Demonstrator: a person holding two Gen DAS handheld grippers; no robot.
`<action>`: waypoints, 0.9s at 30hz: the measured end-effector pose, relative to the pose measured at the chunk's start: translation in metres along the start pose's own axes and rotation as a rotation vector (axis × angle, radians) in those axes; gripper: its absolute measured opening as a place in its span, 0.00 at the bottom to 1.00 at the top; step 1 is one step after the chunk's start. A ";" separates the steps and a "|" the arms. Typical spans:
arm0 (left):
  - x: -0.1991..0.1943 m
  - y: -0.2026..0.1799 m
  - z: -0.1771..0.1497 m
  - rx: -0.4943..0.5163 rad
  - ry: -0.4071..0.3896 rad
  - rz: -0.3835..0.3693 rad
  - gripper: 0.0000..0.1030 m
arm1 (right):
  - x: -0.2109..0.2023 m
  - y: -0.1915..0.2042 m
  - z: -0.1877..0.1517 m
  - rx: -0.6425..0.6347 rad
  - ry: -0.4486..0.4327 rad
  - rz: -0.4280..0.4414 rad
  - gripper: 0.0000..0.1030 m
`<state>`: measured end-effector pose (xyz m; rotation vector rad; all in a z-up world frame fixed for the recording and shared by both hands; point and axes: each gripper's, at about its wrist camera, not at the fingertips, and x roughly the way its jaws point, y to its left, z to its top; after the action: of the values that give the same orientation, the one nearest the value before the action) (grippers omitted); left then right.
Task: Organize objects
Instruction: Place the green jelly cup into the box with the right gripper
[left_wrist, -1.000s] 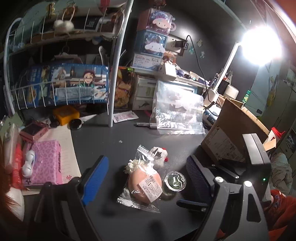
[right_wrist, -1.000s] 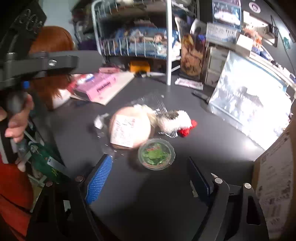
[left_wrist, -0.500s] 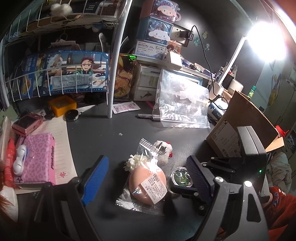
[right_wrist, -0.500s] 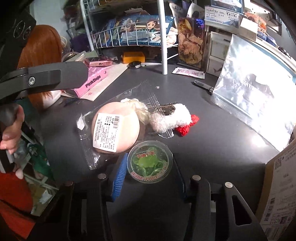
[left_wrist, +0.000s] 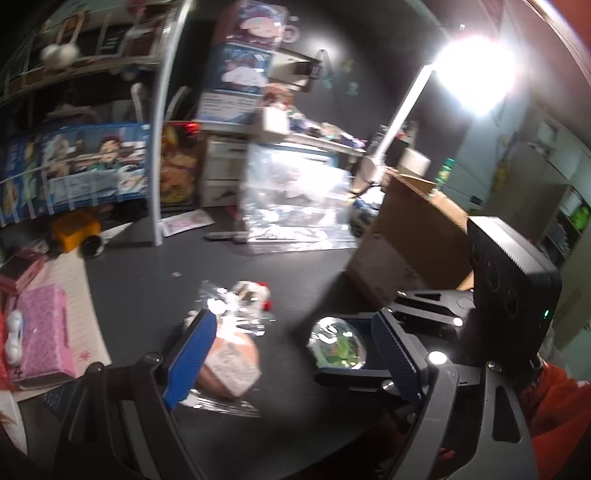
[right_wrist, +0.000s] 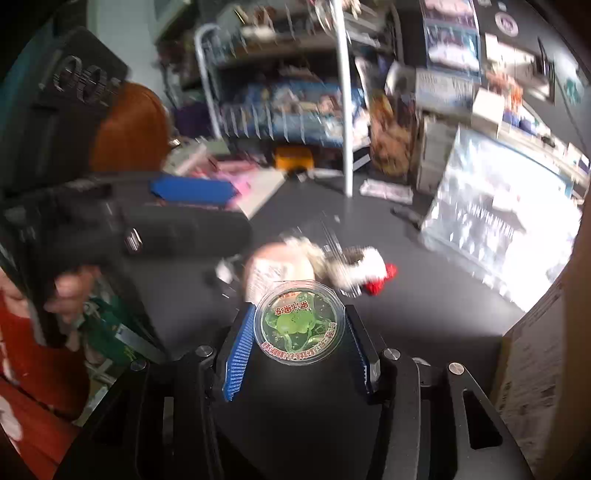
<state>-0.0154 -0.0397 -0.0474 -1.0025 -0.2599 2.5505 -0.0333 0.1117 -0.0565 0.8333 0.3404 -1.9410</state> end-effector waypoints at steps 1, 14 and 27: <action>-0.001 -0.006 0.003 0.016 0.006 -0.022 0.81 | -0.008 0.002 0.003 -0.009 -0.017 0.001 0.41; 0.013 -0.083 0.069 0.111 0.092 -0.237 0.44 | -0.105 -0.013 0.022 -0.095 -0.192 -0.147 0.41; 0.101 -0.168 0.140 0.180 0.217 -0.358 0.32 | -0.167 -0.116 0.012 0.041 -0.169 -0.278 0.41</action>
<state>-0.1313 0.1506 0.0440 -1.0472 -0.1320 2.0855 -0.0873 0.2751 0.0535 0.6692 0.3301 -2.2675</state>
